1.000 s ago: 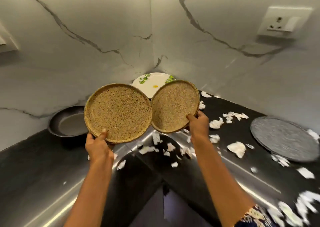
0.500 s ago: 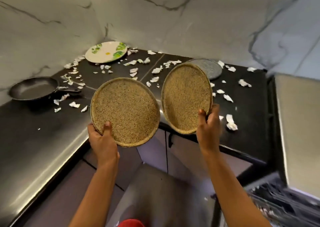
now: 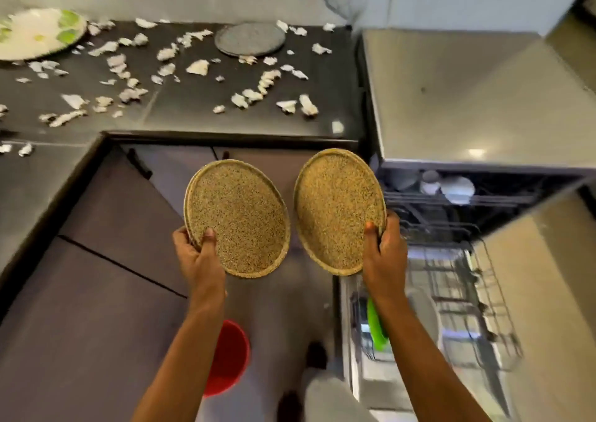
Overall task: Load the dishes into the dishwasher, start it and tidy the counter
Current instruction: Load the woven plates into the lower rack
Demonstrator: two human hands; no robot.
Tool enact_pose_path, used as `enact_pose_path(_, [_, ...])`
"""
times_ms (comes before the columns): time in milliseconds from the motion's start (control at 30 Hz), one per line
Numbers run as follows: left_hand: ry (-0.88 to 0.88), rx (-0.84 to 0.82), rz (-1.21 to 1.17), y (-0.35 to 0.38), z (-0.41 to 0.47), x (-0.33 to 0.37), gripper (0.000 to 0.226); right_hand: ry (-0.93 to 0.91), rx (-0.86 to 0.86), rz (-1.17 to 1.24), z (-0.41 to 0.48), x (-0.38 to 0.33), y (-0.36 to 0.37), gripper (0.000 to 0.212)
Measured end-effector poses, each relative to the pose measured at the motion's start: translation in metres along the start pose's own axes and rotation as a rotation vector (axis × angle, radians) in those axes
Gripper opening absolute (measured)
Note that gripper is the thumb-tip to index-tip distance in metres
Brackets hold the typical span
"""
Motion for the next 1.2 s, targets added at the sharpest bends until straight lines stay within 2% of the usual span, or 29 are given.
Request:
enact_pose_path(133, [-0.091, -0.127, 0.021, 0.030, -0.058, -0.029, 0.013, 0.117, -0.013, -0.103, -0.047, 0.047, -0.048, 0.033])
enact_pose_path(367, [-0.215, -0.320, 0.069, 0.110, -0.134, -0.085, 0.024, 0.370, 0.043, -0.246, -0.074, 0.135, -0.134, 0.025])
enact_pose_path(500, [-0.235, -0.363, 0.120, 0.157, -0.168, -0.115, 0.013, 0.457, 0.085, -0.361, -0.068, 0.188, -0.190, 0.028])
enact_pose_path(600, [-0.238, -0.339, 0.163, 0.190, -0.193, -0.145, 0.022, 0.561, 0.058, -0.416, -0.058, 0.248, -0.223, 0.028])
enact_pose_path(733, [-0.289, -0.275, 0.176, 0.230, -0.238, -0.195, 0.015, 0.683, -0.102, -0.448, -0.039, 0.338, -0.242, 0.027])
enact_pose_path(900, [-0.312, -0.115, 0.150, 0.254, -0.270, -0.241, 0.014, 0.691, -0.243, -0.426, -0.024, 0.415, -0.224, 0.026])
enact_pose_path(967, [-0.305, -0.074, 0.129, 0.262, -0.275, -0.252, 0.022, 0.709, -0.303, -0.406, -0.022, 0.437, -0.210, 0.023])
enact_pose_path(1067, [-0.268, -0.064, 0.127, 0.272, -0.275, -0.267, 0.017, 0.743, -0.349, -0.368, -0.019, 0.467, -0.187, 0.020])
enact_pose_path(1200, [-0.221, -0.065, 0.126, 0.282, -0.269, -0.278, 0.025, 0.717, -0.413, -0.356, -0.020, 0.490, -0.167, 0.023])
Point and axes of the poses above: each hand's wrist, its own z-axis towards the middle knuckle, its own y-axis out of the palm, x = y × z, the point moved 3 cm from there along z, towards the middle knuckle, and after that the axes turned 6 degrees about -x, right-handed, at the moved point
